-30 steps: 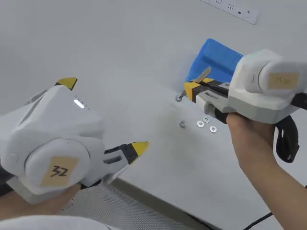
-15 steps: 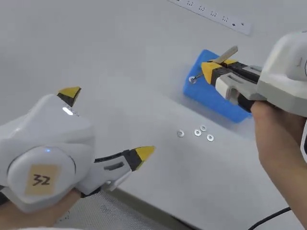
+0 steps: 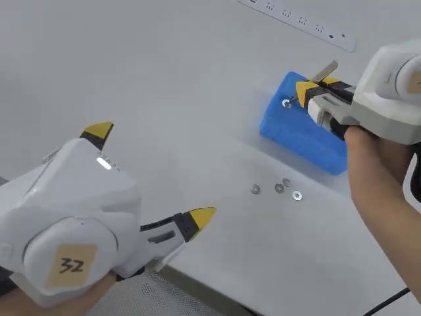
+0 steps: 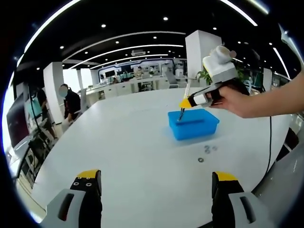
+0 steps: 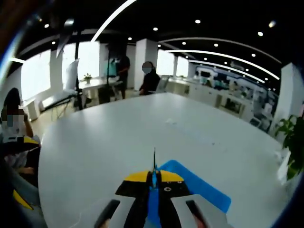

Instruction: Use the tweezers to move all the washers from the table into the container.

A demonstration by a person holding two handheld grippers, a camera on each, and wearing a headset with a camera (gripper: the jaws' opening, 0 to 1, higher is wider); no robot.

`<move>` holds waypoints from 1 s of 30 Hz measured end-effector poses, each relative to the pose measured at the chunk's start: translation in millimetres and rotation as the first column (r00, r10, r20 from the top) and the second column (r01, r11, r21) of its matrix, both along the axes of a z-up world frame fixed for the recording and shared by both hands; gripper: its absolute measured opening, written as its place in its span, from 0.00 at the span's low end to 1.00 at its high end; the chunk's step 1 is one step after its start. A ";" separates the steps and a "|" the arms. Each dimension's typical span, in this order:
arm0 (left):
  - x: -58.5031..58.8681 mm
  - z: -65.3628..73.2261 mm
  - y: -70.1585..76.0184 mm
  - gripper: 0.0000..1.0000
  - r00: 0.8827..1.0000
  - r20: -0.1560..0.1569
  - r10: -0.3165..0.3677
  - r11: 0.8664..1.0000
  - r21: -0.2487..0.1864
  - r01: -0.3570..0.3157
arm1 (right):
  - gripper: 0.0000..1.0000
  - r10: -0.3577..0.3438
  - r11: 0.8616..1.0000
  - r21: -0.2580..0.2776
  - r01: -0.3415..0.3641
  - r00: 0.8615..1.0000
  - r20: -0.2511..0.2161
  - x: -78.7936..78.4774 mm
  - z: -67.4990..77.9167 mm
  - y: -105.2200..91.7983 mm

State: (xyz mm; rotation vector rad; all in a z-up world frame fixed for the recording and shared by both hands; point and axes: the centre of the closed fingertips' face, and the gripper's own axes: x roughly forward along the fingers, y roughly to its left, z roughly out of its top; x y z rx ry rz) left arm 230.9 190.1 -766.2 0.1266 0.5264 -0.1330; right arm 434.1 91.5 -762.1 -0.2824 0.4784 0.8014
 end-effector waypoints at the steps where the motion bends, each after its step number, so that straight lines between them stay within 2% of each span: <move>1: 0.0 -0.3 0.3 0.99 1.000 -0.002 0.001 1.000 0.003 -0.001 | 0.03 -0.006 1.000 -0.009 0.006 1.000 -0.007 2.1 -6.4 -0.8; 6: 0.1 -0.7 -0.4 0.99 1.000 -0.008 -0.001 1.000 0.009 0.001 | 0.03 -0.017 0.999 -0.030 0.015 0.999 -0.050 4.2 -26.2 -1.2; 12: 0.2 -0.2 -1.0 0.99 1.000 -0.009 -0.002 1.000 0.012 0.003 | 0.03 -0.027 0.999 -0.020 0.025 0.997 -0.078 6.3 -34.6 0.9; 20: 0.5 -0.1 -0.5 0.99 1.000 -0.010 0.000 1.000 0.013 0.000 | 0.03 -0.007 0.998 -0.062 0.002 0.996 -0.090 0.8 -46.7 5.0; 21: 0.6 -0.4 -0.5 0.99 1.000 -0.011 0.000 1.000 0.014 0.001 | 0.03 -0.010 0.999 -0.053 0.006 0.997 -0.076 2.2 -45.6 4.7; 22: 0.4 -0.8 -0.4 0.99 1.000 -0.014 -0.001 1.000 0.016 0.001 | 0.03 -0.015 0.998 -0.063 0.010 0.997 -0.081 1.9 -46.9 3.2; 28: 0.4 -1.3 -0.5 0.99 1.000 -0.015 -0.003 1.000 0.017 0.003 | 0.03 -0.012 0.999 -0.053 0.008 0.997 -0.077 -3.1 -44.9 4.8; 30: 0.5 -1.1 0.0 0.99 1.000 -0.013 -0.002 1.000 0.020 0.002 | 0.03 -0.025 1.000 -0.019 0.023 0.996 -0.083 -3.4 -39.3 5.0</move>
